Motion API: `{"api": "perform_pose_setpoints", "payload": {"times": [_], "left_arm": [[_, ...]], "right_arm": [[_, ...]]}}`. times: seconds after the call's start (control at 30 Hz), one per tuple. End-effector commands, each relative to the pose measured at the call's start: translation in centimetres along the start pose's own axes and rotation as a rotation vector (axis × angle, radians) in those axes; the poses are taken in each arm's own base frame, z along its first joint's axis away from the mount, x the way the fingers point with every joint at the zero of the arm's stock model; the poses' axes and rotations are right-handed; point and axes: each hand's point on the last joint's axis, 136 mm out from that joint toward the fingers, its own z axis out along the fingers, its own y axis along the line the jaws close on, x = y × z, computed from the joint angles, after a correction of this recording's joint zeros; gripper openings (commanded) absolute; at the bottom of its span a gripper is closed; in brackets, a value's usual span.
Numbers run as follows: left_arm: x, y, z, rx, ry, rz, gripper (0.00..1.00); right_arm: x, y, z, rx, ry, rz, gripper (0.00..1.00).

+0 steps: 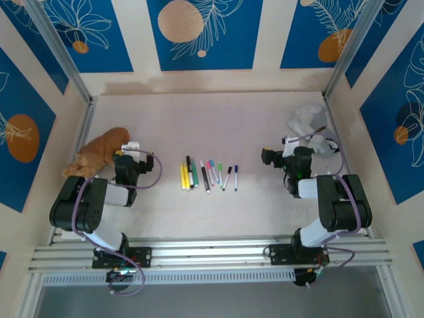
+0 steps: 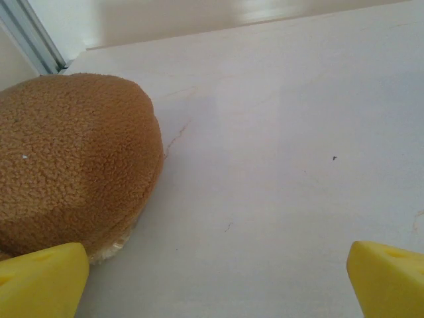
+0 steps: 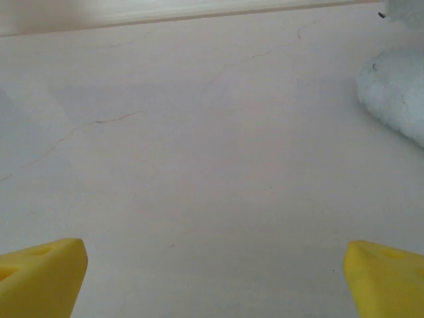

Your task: Open the pen caps

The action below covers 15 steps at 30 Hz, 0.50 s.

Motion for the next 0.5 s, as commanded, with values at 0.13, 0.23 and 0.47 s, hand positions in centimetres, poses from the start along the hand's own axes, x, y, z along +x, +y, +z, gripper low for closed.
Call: {"api": "perform_pose_setpoints", "payload": {"times": [0.13, 0.23, 0.47], "left_arm": [[-0.95, 0.16, 0.24, 0.005, -0.021, -0.023, 1.0], [-1.0, 0.15, 0.27, 0.005, -0.022, -0.023, 1.0], [-0.91, 0.11, 0.3, 0.007, -0.018, -0.021, 1.0]], "right_arm": [[-1.07, 0.28, 0.01, -0.024, -0.026, -0.004, 0.99], [-1.11, 0.28, 0.03, -0.023, -0.026, -0.006, 0.99], [-1.02, 0.32, 0.0, -0.043, -0.02, 0.006, 0.99]]}}
